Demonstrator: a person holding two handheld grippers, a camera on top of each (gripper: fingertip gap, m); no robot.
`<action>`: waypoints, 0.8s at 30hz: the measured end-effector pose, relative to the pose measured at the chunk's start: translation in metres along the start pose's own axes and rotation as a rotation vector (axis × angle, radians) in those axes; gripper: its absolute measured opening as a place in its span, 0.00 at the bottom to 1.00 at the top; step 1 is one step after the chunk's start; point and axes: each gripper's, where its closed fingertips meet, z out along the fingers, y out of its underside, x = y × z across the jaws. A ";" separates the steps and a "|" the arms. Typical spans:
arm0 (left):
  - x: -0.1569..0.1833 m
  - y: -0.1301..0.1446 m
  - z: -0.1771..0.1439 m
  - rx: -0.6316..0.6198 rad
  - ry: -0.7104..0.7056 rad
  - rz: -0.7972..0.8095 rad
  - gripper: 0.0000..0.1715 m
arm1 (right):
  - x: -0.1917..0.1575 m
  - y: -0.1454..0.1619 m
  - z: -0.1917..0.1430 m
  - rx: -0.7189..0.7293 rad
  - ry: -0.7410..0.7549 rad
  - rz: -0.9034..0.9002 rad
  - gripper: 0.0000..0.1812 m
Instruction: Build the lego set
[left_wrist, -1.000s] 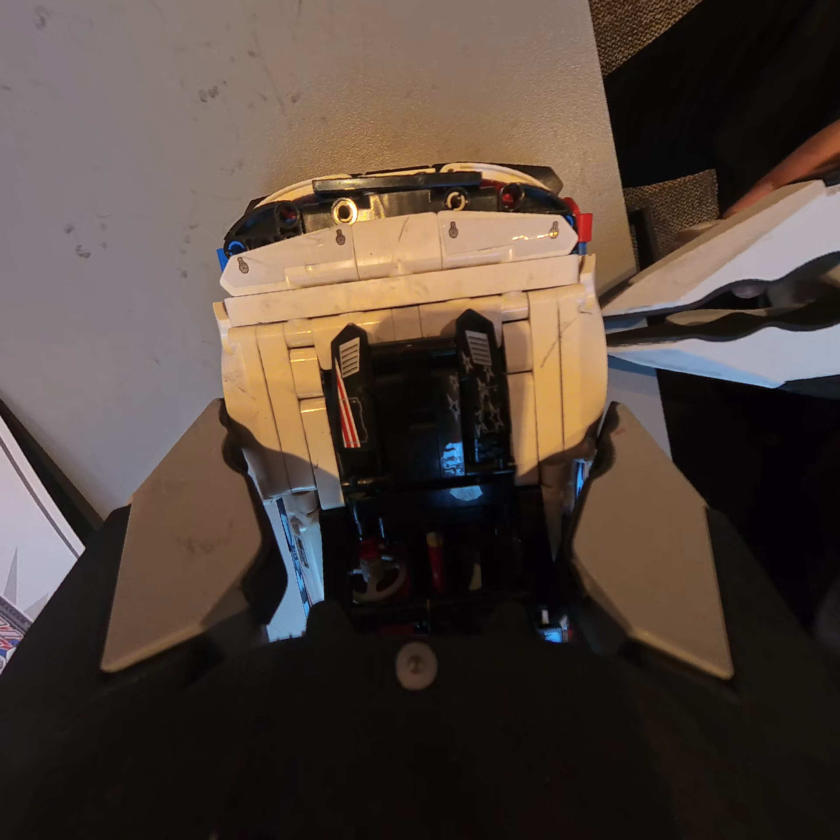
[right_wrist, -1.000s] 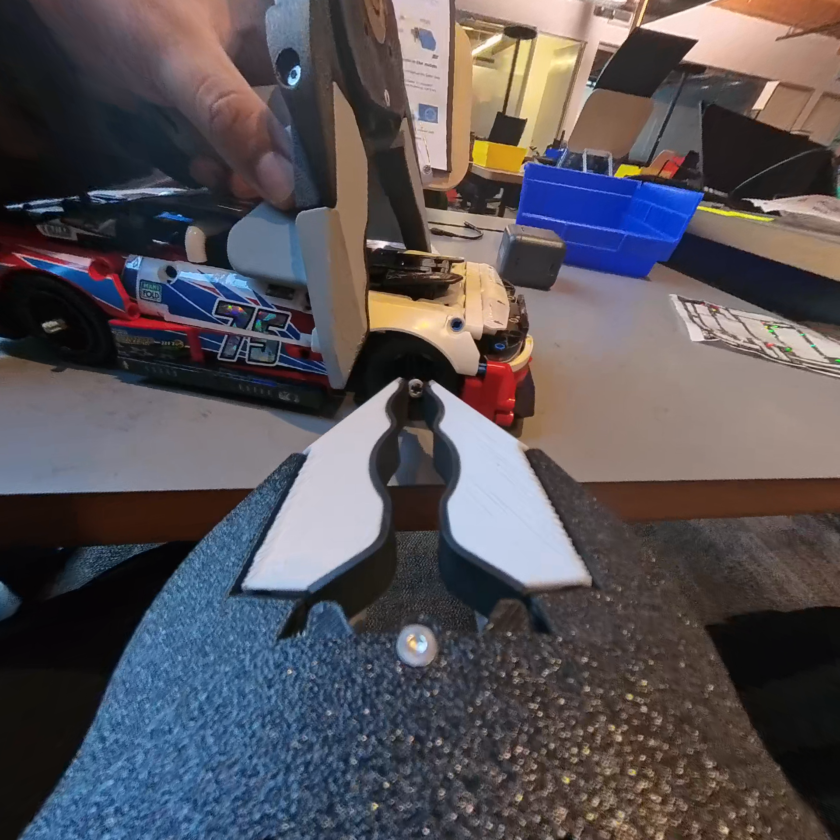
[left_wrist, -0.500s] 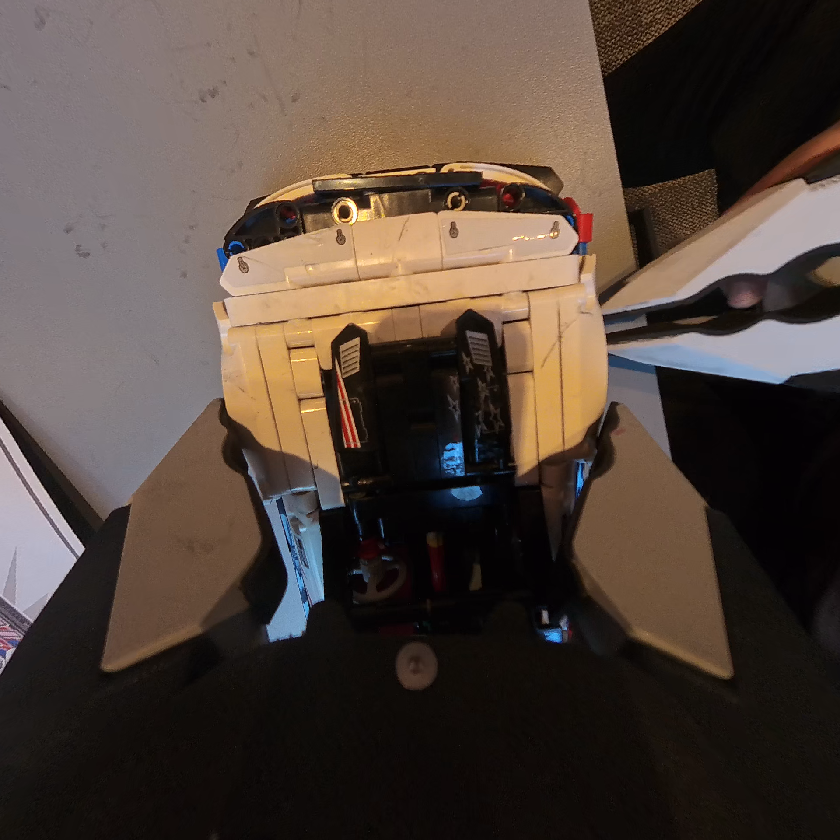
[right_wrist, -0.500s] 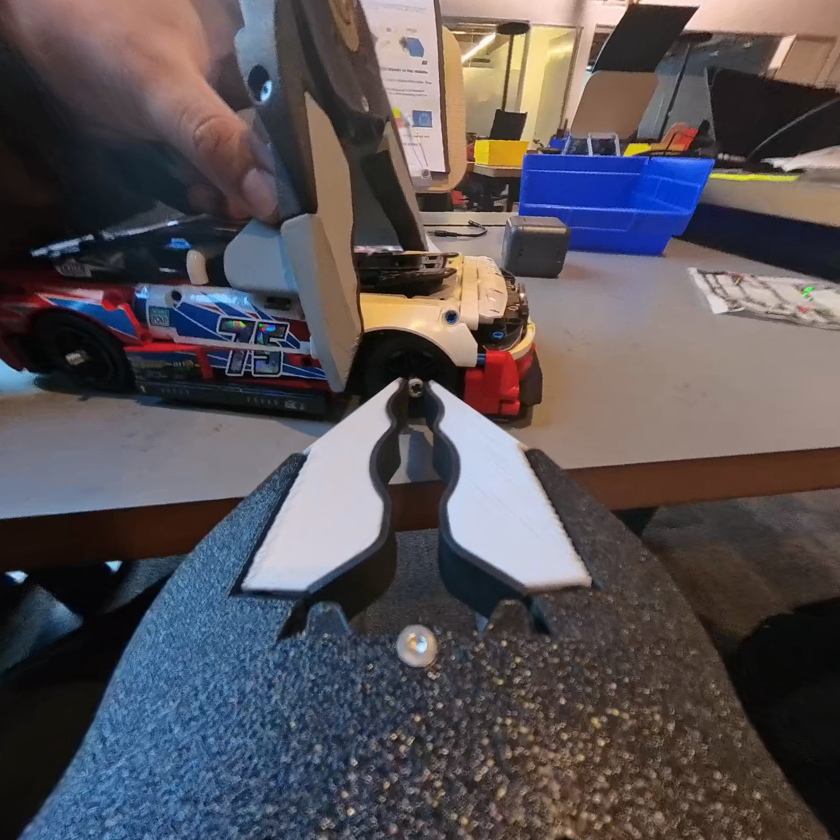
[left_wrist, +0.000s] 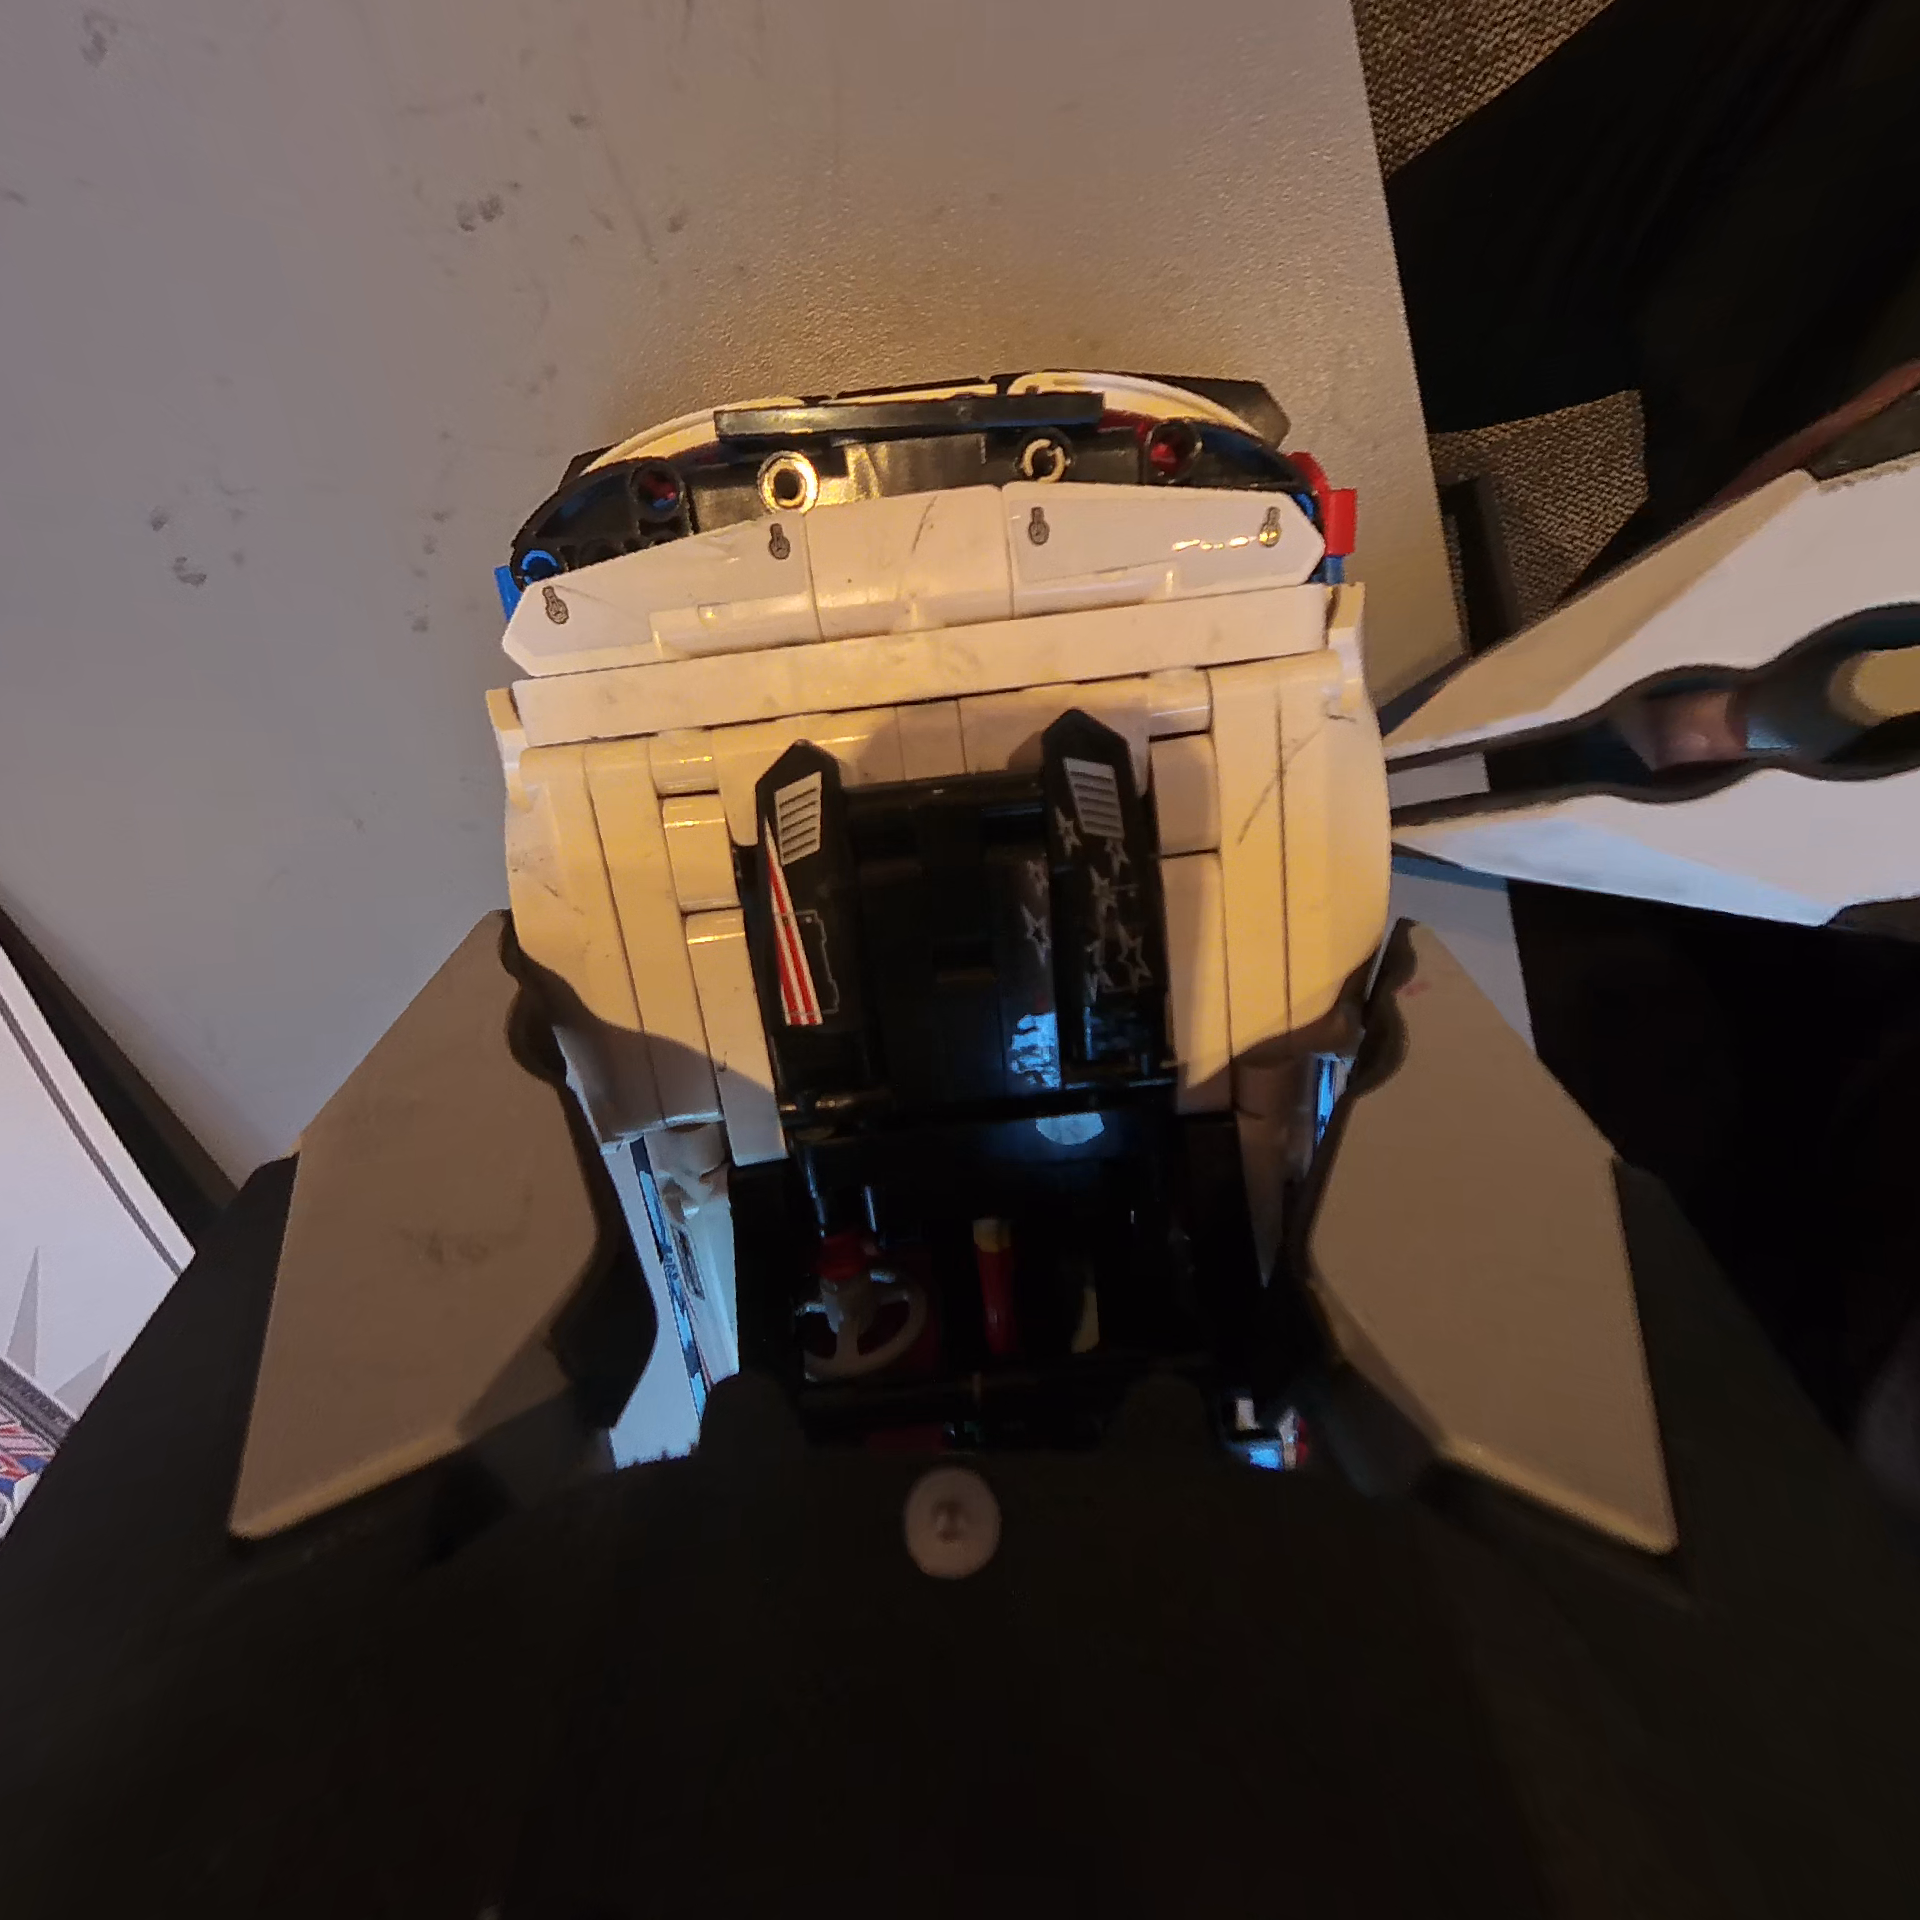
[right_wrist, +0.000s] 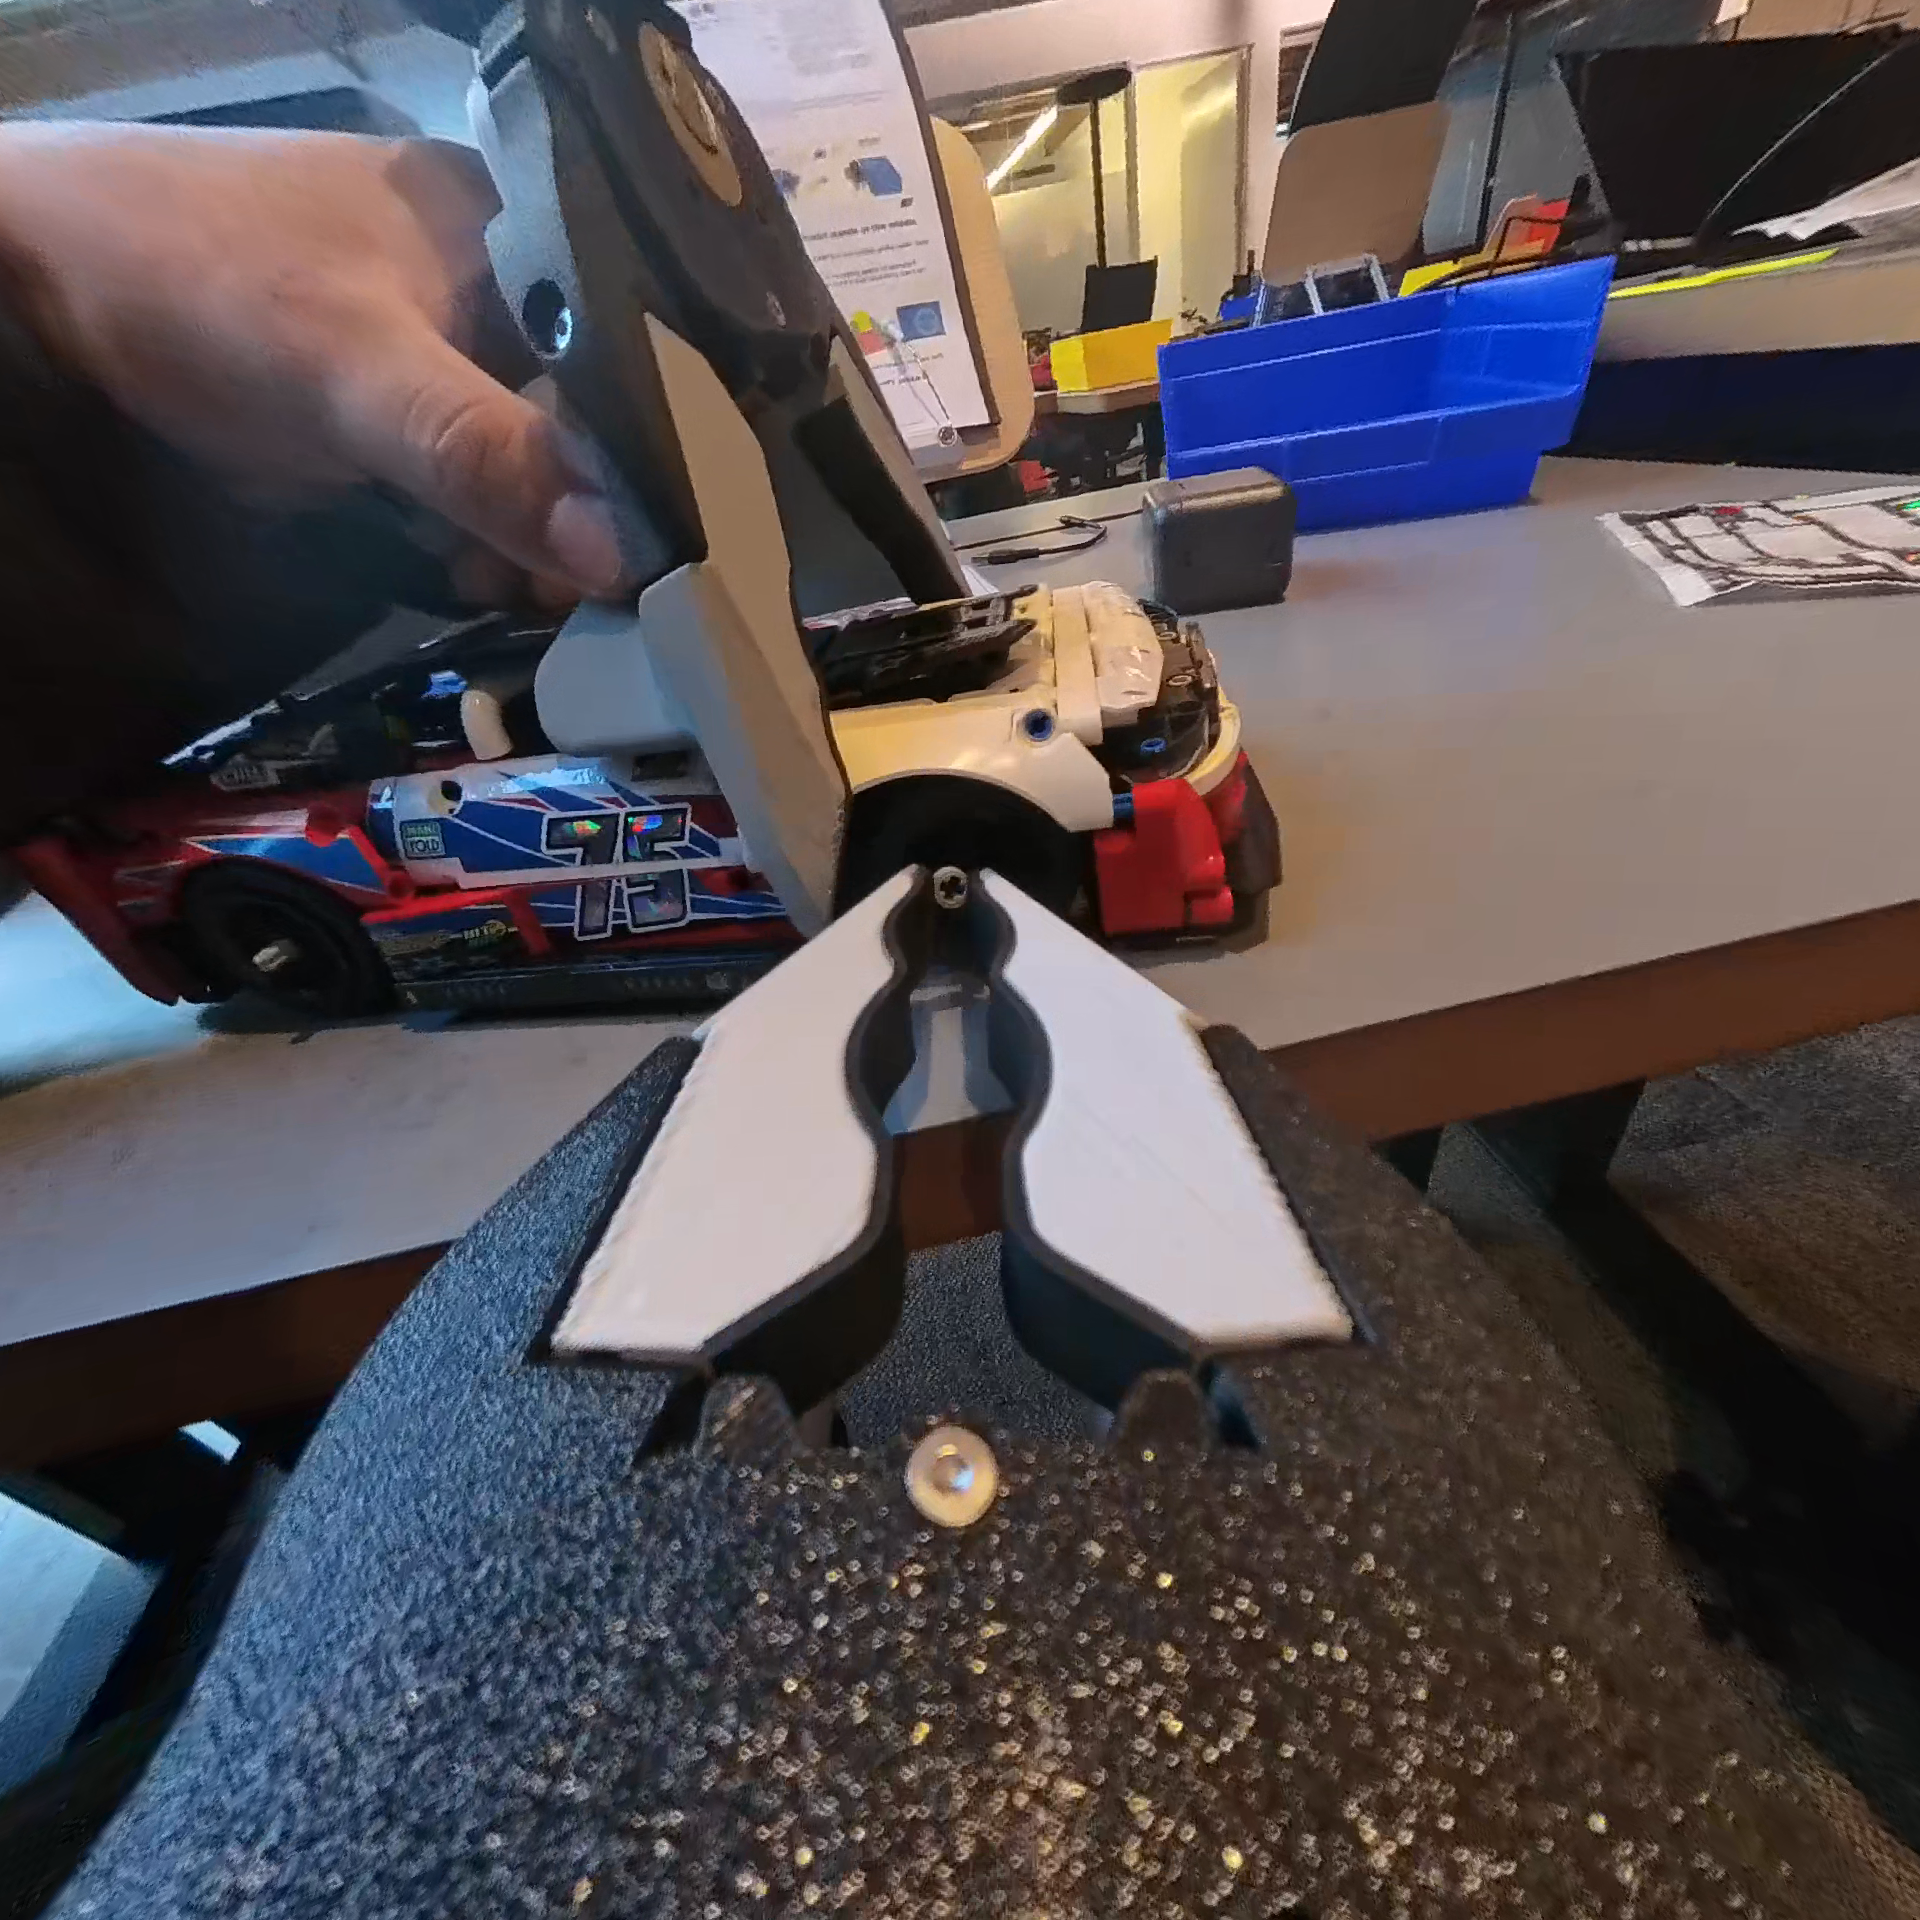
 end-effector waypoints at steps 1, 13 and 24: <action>0.000 0.000 0.000 0.000 0.000 0.000 0.88 | 0.001 0.000 0.000 0.003 0.004 -0.001 0.01; 0.000 0.000 0.001 0.000 0.001 -0.002 0.88 | 0.007 0.002 0.000 0.024 0.037 -0.024 0.01; 0.000 0.000 0.001 0.000 0.001 -0.003 0.88 | 0.006 0.002 0.000 0.032 0.043 -0.047 0.01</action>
